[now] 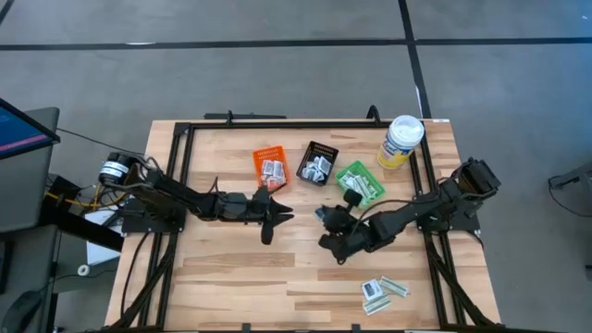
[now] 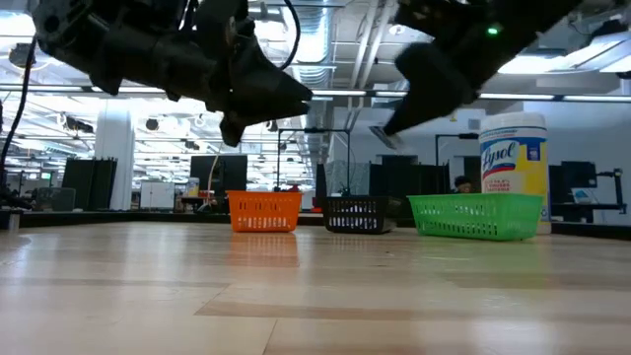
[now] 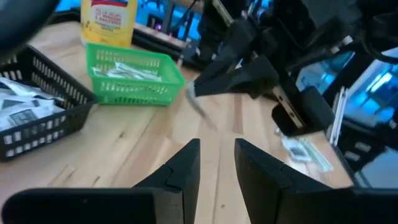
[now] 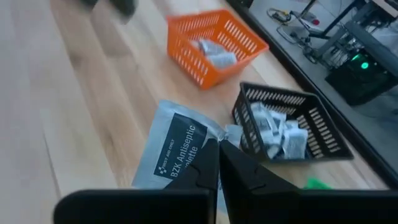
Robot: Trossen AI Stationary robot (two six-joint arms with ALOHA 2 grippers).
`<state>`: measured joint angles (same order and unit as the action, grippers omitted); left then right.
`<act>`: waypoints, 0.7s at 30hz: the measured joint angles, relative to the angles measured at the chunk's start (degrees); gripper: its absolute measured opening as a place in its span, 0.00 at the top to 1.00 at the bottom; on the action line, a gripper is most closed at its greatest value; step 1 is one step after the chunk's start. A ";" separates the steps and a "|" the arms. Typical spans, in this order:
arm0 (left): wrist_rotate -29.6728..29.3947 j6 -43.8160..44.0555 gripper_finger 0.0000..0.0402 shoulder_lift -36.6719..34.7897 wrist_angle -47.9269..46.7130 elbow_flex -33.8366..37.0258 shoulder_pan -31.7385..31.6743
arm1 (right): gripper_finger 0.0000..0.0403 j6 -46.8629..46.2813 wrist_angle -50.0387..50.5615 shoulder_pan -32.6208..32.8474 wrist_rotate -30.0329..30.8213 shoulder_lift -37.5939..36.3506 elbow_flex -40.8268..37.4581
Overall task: Pick & Place First Aid Supplies
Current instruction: Put the black towelette pack into the black basket
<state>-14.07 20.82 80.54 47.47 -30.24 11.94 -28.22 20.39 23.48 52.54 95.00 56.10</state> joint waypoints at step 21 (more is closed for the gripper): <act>-3.40 2.20 0.75 18.51 13.50 -8.61 -1.11 | 0.99 0.15 -6.58 -3.05 -1.69 -0.04 0.01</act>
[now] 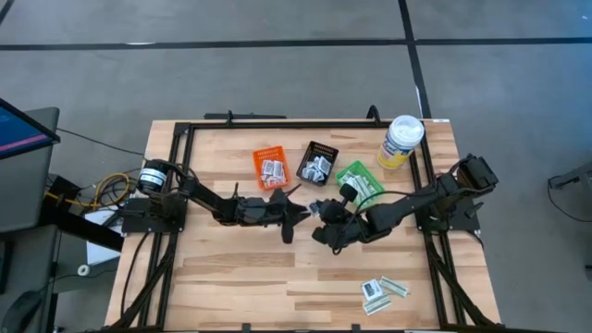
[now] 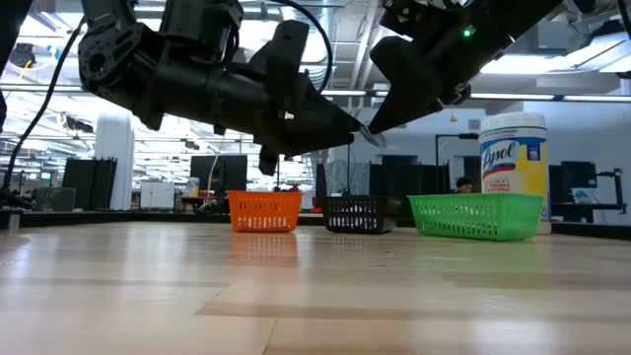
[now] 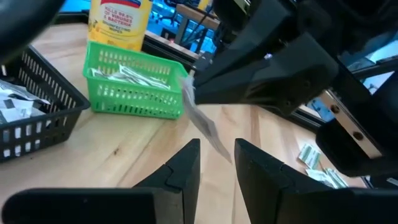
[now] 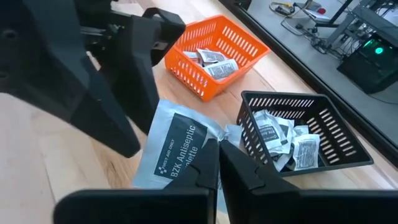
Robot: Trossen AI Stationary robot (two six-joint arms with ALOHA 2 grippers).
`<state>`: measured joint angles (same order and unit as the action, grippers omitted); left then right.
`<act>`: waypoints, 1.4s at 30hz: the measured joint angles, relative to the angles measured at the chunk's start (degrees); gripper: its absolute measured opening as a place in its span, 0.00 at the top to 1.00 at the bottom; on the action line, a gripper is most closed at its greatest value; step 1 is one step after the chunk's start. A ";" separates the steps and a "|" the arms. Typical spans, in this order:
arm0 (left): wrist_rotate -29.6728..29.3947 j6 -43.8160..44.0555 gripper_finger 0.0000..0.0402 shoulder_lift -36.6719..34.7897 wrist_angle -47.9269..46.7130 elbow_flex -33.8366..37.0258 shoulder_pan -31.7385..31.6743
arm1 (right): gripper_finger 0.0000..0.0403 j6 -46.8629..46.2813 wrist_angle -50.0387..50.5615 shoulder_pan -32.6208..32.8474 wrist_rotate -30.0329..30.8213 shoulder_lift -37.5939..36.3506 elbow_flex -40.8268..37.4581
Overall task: Pick & Place First Aid Supplies
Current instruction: Put the black towelette pack into the black basket
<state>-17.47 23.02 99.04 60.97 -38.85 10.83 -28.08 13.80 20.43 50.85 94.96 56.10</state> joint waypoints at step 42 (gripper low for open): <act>1.06 -0.08 0.75 -0.02 -0.41 -0.70 -2.56 | 1.00 0.13 -0.04 -0.03 0.04 -0.04 0.04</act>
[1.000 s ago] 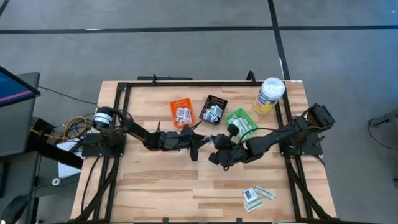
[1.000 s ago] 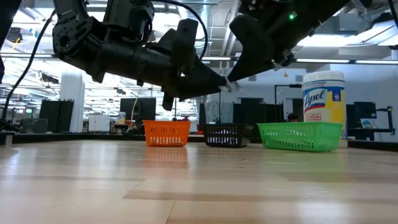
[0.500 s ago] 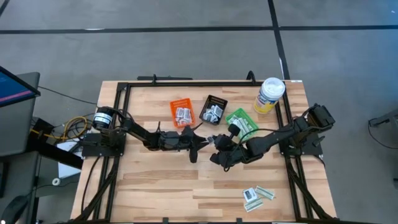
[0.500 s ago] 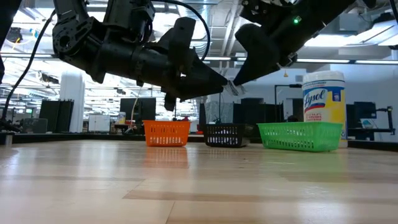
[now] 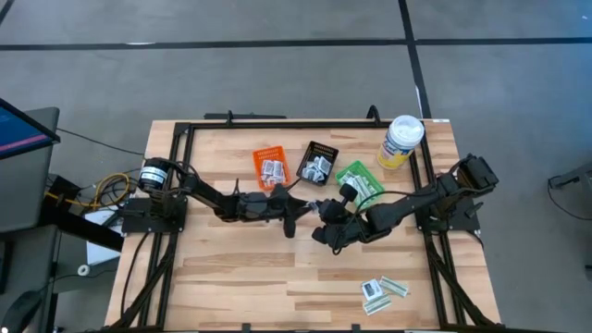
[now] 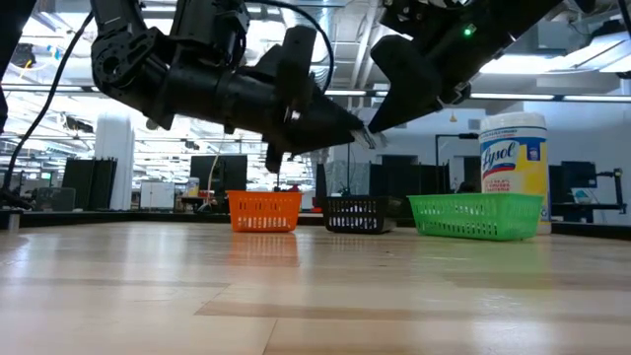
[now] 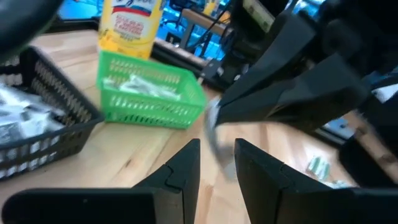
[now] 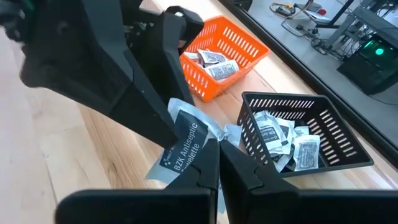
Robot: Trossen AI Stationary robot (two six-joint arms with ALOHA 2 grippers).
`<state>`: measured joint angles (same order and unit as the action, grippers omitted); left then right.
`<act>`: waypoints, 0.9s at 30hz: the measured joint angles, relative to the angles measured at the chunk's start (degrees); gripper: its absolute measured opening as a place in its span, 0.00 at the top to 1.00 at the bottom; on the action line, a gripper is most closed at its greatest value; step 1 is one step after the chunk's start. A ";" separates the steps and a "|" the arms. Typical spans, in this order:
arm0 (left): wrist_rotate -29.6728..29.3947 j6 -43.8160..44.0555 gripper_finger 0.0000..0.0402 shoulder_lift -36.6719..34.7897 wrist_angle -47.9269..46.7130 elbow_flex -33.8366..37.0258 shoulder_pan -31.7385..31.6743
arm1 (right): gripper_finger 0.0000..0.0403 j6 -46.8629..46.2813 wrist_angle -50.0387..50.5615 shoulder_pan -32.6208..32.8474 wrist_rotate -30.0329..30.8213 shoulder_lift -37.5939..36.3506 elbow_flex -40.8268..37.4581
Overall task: Pick & Place First Aid Supplies
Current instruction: Put the black towelette pack into the black basket
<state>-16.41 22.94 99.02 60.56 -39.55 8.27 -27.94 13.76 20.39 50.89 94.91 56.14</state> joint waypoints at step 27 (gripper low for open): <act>1.65 1.68 0.75 -0.07 -5.56 -1.88 -1.07 | 1.00 0.00 0.70 -0.21 0.00 0.00 0.00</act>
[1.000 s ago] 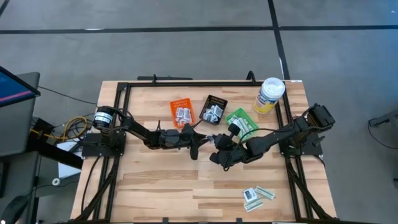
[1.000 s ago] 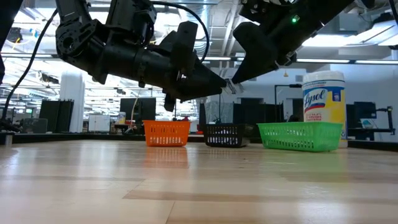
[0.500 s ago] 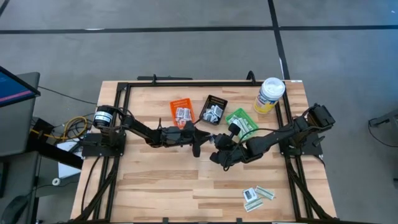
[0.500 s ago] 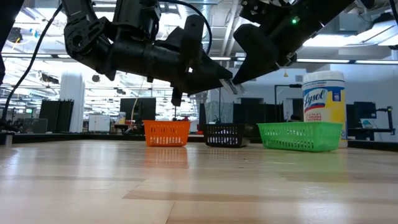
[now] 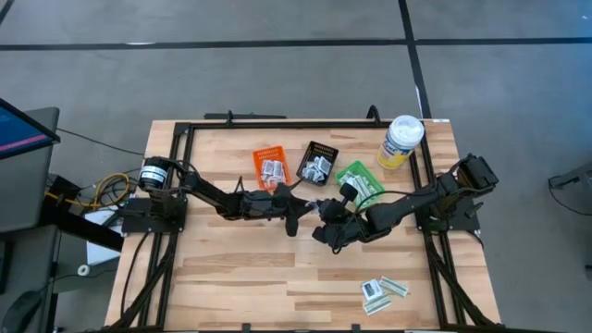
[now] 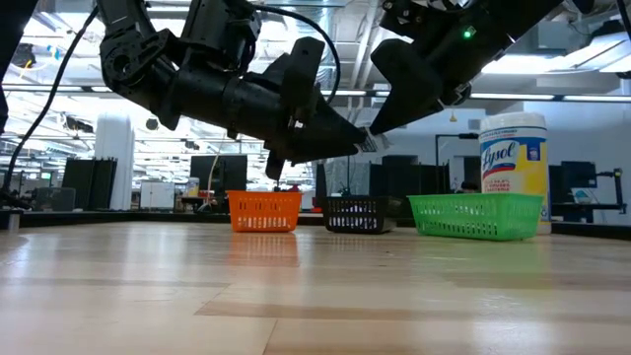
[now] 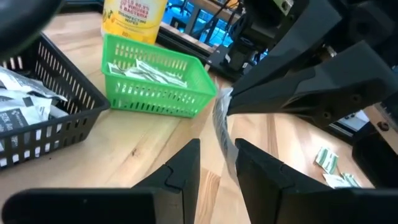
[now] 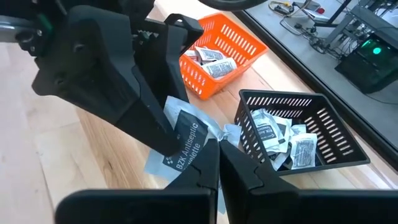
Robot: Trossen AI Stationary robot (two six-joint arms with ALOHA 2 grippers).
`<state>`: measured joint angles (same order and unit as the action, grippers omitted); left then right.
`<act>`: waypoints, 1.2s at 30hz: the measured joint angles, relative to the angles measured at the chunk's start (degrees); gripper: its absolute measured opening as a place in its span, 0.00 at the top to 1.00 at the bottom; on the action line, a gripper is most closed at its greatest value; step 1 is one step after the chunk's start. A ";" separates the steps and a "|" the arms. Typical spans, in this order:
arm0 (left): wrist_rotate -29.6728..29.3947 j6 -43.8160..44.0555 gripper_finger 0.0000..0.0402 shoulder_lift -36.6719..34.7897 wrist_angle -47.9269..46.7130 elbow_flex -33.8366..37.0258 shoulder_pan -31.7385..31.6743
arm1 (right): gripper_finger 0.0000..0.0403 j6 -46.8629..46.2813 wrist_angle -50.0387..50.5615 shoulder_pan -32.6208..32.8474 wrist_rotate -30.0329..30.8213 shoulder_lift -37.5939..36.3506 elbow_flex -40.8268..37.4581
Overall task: Pick & Place First Aid Supplies
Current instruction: Put the black towelette pack into the black basket
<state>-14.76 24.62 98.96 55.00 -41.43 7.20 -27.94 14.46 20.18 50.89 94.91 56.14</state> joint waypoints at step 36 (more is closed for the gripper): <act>7.68 -12.02 0.98 -0.14 -6.93 0.09 1.19 | 0.74 8.85 -1.59 2.32 -9.28 -0.02 -0.02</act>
<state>-7.08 12.60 98.82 48.07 -41.34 8.39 -19.09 12.87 22.50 41.61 94.89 56.12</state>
